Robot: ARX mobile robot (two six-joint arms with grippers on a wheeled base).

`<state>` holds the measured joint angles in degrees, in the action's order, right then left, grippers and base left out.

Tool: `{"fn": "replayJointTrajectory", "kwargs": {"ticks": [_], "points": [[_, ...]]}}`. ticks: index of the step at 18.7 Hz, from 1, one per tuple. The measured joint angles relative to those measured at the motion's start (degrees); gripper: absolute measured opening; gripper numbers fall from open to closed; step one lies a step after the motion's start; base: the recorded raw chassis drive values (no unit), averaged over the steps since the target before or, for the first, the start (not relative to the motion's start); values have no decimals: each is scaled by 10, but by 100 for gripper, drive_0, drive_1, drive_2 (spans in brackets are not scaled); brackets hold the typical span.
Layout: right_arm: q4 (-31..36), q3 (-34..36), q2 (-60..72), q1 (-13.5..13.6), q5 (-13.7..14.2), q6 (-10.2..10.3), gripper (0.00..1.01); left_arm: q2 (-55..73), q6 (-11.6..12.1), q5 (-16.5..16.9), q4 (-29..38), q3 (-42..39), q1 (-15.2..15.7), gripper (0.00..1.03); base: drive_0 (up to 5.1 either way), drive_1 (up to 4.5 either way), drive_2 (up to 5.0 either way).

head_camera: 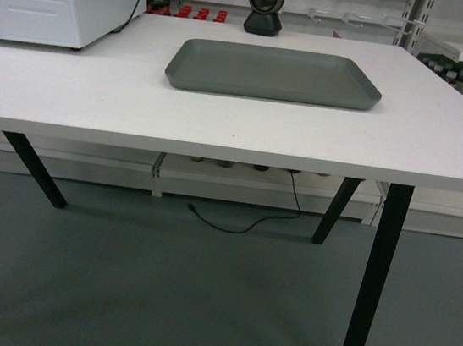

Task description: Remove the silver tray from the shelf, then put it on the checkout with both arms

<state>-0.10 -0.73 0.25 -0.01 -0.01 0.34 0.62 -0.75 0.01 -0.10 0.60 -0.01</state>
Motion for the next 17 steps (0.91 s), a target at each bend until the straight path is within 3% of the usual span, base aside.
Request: {"fn": "replayJointTrajectory", "kwargs": {"ticks": [17], "points": [[-2, 0, 0, 0, 0, -2, 98, 0, 2, 0, -1, 0, 0, 98, 0, 0, 0]]}}
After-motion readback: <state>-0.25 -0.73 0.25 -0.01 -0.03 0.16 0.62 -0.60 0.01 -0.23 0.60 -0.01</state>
